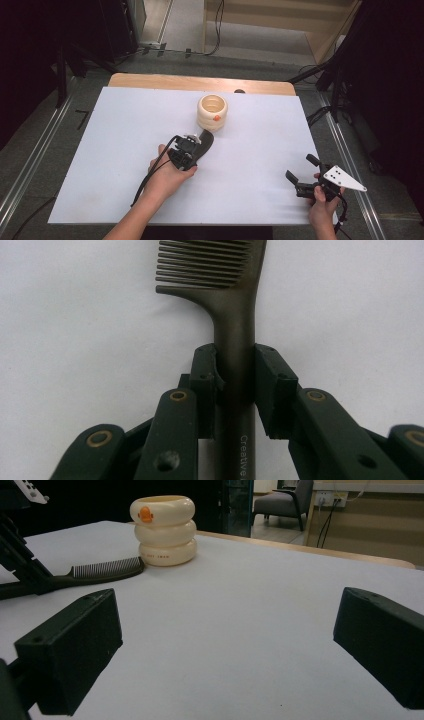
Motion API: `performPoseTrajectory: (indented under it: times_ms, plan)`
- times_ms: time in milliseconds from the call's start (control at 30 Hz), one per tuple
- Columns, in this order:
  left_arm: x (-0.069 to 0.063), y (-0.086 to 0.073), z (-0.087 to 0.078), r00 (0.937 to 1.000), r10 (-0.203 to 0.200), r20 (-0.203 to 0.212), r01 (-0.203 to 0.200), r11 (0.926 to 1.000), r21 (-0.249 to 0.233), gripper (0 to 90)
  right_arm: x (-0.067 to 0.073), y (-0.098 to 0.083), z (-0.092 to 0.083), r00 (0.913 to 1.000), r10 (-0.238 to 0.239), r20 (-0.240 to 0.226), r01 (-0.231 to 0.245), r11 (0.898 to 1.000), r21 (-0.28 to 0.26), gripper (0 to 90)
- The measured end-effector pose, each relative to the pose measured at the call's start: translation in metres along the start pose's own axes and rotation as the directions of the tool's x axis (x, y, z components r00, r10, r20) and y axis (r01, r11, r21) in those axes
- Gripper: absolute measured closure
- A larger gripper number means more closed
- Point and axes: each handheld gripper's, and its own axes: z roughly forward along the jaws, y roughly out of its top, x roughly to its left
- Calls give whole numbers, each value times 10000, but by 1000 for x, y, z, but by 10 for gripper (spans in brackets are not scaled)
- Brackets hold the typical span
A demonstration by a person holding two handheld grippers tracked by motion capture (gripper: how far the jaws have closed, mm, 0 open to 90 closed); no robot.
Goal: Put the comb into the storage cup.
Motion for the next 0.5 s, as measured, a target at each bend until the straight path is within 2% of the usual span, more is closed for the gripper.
performPoseTrajectory:
  times_ms: [167, 333, 500]
  plan:
    - [5, -2, -1, 9994, -77, 348, 83, 9998, -174, 731, 0, 0, 0, 10000, -29, -12, 29, 10000, 13, 0]
    - [4, -7, -2, 9993, 111, 357, -93, 9987, -492, 732, 0, 0, 0, 10000, -1, 24, 1, 10000, 34, 0]
    - [5, -14, -3, 9968, 207, 768, -145, 9967, -799, 732, 1, 1, 0, 10000, 15, 55, -15, 10000, 52, 0]
